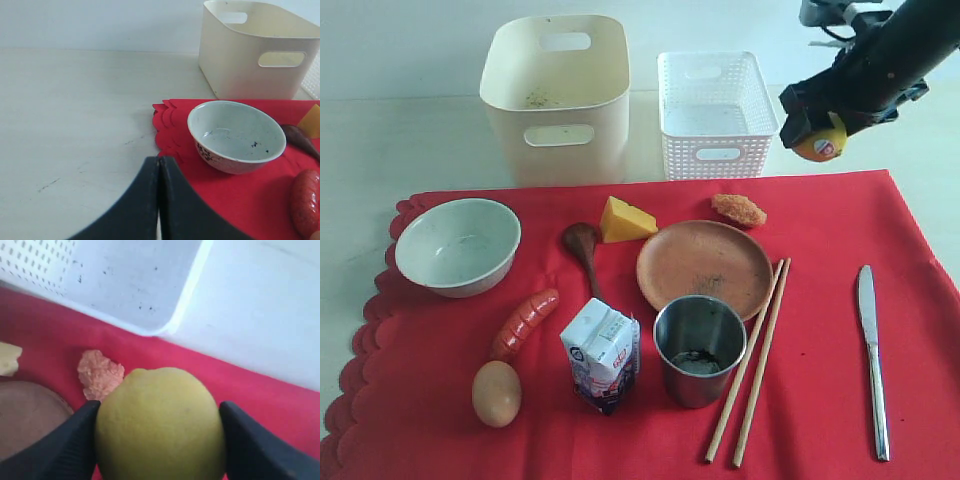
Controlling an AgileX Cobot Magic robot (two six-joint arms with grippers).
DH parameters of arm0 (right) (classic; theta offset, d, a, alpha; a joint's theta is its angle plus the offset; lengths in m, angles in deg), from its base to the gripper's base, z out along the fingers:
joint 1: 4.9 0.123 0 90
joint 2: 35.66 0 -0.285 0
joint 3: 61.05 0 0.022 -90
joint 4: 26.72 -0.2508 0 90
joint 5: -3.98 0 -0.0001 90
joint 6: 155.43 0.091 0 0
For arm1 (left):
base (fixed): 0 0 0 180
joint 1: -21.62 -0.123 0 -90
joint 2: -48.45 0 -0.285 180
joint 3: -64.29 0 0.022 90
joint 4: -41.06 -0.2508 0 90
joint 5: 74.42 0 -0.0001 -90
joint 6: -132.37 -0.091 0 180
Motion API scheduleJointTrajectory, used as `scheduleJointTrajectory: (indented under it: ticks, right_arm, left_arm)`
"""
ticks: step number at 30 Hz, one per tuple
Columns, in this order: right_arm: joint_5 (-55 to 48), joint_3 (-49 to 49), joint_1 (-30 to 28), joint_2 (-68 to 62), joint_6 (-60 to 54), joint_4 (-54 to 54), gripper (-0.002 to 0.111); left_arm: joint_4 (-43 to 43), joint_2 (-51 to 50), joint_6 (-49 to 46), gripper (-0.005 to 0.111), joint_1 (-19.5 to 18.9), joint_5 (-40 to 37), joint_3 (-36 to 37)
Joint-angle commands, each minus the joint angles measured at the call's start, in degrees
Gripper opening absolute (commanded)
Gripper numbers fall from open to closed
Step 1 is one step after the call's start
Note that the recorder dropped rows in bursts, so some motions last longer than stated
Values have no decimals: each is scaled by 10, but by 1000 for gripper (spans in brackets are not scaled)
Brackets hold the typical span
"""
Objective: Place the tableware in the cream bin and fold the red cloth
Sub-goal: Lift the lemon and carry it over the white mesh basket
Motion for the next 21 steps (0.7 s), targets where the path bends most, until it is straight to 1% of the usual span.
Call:
scheduleJointTrajectory:
  ticks: [1, 4, 7, 12, 17, 21]
  right_arm:
    - [-3, 28, 0, 24, -15, -48, 0]
    - [-7, 51, 2, 25, -56, -97, 0]
    - [-1, 81, 19, 16, -65, -99, 0]
    - [36, 142, 74, -25, -77, -61, 0]
    - [45, 186, 95, -68, -77, -42, 0]
    - [56, 213, 98, -111, -76, -16, 0]
  left_arm:
    - [3, 3, 3, 0, -1, 5, 1]
    - [3, 3, 3, 0, -1, 5, 1]
    - [3, 3, 3, 0, -1, 5, 1]
    - [3, 3, 3, 0, -1, 5, 1]
    - [3, 3, 3, 0, -1, 5, 1]
    - [3, 3, 3, 0, -1, 5, 1]
